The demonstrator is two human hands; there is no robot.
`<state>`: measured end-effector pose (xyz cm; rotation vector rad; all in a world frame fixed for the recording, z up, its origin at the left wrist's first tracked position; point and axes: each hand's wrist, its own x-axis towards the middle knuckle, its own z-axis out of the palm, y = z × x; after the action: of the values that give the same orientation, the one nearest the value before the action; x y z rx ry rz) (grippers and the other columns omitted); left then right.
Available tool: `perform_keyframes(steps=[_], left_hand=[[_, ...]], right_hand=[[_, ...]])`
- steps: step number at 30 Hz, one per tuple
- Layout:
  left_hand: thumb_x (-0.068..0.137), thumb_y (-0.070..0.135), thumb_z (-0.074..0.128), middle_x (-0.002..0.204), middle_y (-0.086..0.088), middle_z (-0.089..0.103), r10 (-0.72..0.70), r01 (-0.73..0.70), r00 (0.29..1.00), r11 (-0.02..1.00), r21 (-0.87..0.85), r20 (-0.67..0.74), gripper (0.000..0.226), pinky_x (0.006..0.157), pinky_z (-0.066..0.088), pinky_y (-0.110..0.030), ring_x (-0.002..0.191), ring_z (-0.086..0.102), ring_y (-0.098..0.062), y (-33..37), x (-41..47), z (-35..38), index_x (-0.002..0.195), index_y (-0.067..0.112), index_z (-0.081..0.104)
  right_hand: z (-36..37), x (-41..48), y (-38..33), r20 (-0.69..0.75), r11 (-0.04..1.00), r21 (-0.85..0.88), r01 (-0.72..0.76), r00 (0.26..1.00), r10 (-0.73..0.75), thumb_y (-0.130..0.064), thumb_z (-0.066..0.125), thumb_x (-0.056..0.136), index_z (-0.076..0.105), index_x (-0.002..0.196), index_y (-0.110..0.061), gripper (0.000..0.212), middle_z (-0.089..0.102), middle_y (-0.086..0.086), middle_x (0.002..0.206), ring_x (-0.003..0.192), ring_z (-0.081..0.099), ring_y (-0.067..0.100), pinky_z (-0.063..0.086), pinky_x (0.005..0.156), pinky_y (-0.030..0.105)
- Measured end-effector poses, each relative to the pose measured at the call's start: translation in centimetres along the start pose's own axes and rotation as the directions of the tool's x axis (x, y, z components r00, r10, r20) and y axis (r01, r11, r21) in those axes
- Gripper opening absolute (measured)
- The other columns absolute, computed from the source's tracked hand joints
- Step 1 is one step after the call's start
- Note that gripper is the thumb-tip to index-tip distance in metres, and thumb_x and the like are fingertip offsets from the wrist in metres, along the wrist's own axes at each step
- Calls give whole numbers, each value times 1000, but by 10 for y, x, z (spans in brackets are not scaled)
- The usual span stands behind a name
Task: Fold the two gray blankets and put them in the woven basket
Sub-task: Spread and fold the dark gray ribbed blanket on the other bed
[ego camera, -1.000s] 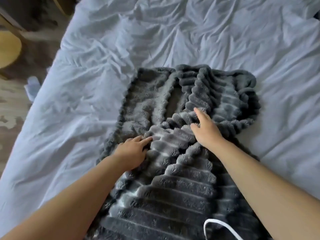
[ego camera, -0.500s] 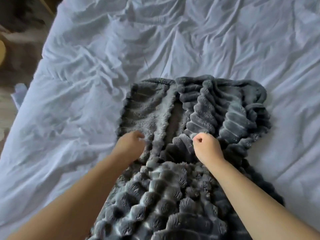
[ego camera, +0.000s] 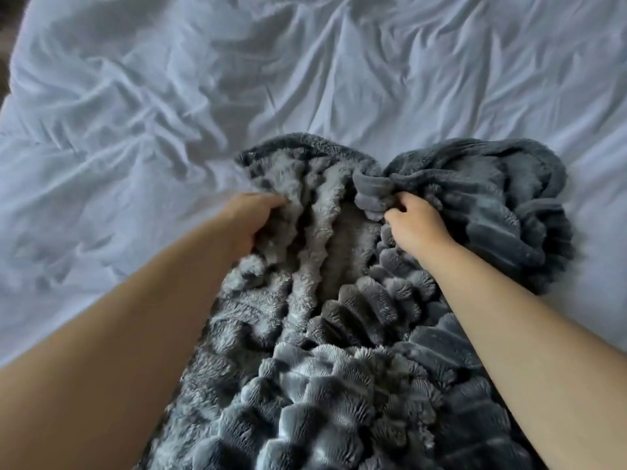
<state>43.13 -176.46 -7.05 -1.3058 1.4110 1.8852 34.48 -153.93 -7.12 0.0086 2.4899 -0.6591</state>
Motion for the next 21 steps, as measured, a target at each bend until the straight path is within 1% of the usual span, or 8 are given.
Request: perform_keyframes(steps=[2,4,6,9,12,15,17,21], left_hand=[[89,8,61,61,-10,67,66,-66,996,998,13,-64,6,46,57,-39,46,65,-21,-16,-4,6,88,5,55],[81,0,62,68,-12,64,120,-130,981,990,-61,-156,17,48,58,-41,47,65,-21,-25,-9,10,89,10,51],[75,-5,60,68,-12,62,178,-198,962,977,-82,-209,21,52,57,-45,48,65,-22,-27,-12,12,84,11,49],[70,-9,53,62,-11,60,213,-225,955,974,-34,-206,23,51,54,-44,50,61,-27,-22,-19,11,81,12,50],[72,-11,48,74,-12,53,239,-215,951,967,136,-197,29,45,46,-32,59,52,-27,-20,-28,12,82,17,48],[74,-12,45,76,-9,50,301,-245,941,922,301,-157,32,50,40,-28,65,47,-23,-24,-35,7,76,20,44],[73,-14,43,79,-12,55,331,-284,937,909,306,-114,34,55,43,-32,69,51,-26,-29,-39,3,80,18,49],[57,-8,46,70,-13,55,356,-350,926,934,69,-124,25,53,43,-27,64,53,-25,-29,-58,0,79,3,53]], right_hand=[[-10,-10,-6,-7,903,428,-50,998,58,-18,48,85,66,88,-22,18,62,-2,71,60,51,15,37,52,26],[-28,-22,-10,156,479,869,-129,988,-16,-17,53,73,70,78,-20,18,65,0,75,69,57,18,43,64,30],[-37,-34,-10,282,135,955,-262,946,-160,-22,54,69,75,88,-11,30,70,12,96,90,65,28,52,81,34],[-27,-44,-6,334,446,824,-351,935,119,-20,46,80,69,81,-12,24,70,9,87,85,62,32,50,68,32],[-13,-47,0,-33,921,86,-379,923,383,-13,52,84,56,111,-5,28,54,19,120,105,52,36,44,85,39],[-17,-45,-2,-370,985,-174,-9,927,-57,-4,62,73,42,128,-6,59,33,14,144,128,36,37,36,103,39],[-25,-36,-13,-232,956,-205,211,938,-257,-10,63,70,33,137,-21,74,42,9,140,124,44,33,41,98,39],[-33,-26,-26,236,940,-308,145,969,-72,-36,67,79,50,120,-21,47,52,9,133,106,55,27,39,69,27]])
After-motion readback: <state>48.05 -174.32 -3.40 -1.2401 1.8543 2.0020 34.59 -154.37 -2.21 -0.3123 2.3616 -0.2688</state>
